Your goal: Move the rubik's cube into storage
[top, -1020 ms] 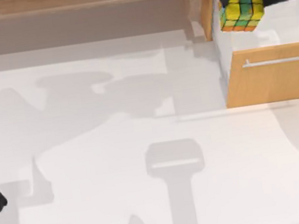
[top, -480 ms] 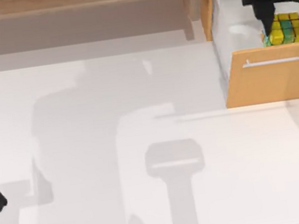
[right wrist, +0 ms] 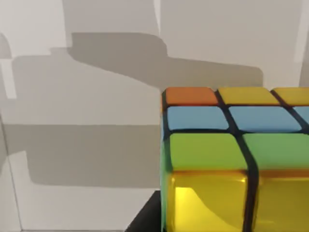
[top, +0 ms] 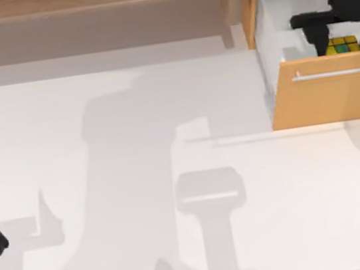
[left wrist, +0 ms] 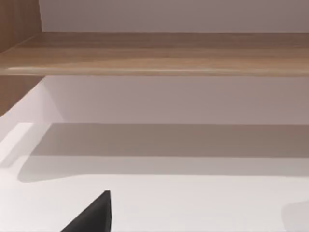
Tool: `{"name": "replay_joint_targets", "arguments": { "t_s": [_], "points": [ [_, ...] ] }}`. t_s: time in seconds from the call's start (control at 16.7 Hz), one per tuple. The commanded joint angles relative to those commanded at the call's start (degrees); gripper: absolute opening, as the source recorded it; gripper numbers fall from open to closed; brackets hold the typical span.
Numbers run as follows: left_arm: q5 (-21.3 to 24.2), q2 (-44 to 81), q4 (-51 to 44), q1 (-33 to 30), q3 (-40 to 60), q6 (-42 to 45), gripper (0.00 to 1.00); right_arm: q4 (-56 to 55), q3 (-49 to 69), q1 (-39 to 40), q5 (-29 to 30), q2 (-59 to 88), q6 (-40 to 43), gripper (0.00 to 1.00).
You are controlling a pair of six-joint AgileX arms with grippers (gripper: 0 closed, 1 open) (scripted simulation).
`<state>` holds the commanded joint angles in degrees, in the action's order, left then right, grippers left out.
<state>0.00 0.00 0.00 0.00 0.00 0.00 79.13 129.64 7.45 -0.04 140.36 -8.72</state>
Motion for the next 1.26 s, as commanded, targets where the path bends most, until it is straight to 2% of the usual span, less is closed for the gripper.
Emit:
{"name": "replay_joint_targets", "arguments": {
  "t_s": [0.12, 0.9, 1.26],
  "points": [
    [0.0, 0.0, 0.0, 0.0, 0.0, 0.0, 1.0, 0.0, 0.0, 0.0, 0.0, 0.0, 0.0, 0.0],
    [0.0, 0.0, 0.0, 0.0, 0.0, 0.0, 1.0, 0.0, 0.0, 0.0, 0.0, 0.0, 0.0, 0.98],
    [0.0, 0.0, 0.0, 0.0, 0.0, 0.0, 1.0, 0.0, 0.0, 0.0, 0.0, 0.0, 0.0, 1.0]
  ]
}}
